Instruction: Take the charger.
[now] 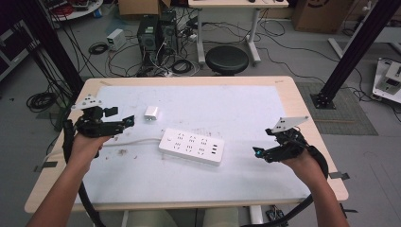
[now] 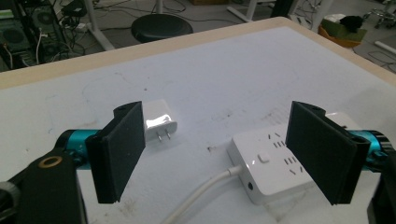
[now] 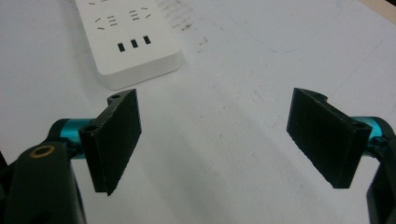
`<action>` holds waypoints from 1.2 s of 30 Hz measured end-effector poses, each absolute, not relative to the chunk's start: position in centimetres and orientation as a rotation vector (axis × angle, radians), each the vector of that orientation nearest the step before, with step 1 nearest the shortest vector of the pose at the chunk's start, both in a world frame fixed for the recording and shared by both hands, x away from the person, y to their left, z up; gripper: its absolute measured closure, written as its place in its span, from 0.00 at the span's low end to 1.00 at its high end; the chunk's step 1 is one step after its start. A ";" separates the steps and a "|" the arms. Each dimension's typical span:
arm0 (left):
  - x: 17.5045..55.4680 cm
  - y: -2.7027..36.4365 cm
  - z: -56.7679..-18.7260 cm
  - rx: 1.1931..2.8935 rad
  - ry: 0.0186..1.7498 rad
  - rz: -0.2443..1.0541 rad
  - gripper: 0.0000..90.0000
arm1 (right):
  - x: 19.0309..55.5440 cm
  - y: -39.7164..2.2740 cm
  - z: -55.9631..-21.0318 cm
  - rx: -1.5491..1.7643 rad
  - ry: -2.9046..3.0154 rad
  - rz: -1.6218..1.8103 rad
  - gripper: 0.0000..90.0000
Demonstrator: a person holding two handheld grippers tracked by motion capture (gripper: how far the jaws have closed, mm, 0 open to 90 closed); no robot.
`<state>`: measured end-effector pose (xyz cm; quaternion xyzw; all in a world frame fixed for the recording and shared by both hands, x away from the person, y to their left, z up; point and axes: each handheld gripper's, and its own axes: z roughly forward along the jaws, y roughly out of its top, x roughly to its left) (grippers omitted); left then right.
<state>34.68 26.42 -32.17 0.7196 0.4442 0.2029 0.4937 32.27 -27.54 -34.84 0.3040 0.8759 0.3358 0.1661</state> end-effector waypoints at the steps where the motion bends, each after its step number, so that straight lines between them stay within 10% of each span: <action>1: 35.1 26.1 -32.0 1.741 1.088 0.491 0.22 | 32.4 -27.5 -34.8 0.868 2.493 0.951 0.20; 36: 46.0 20.9 -39.5 1.782 1.493 0.528 0.22 | 32.8 -27.4 -34.9 0.869 2.503 0.922 0.20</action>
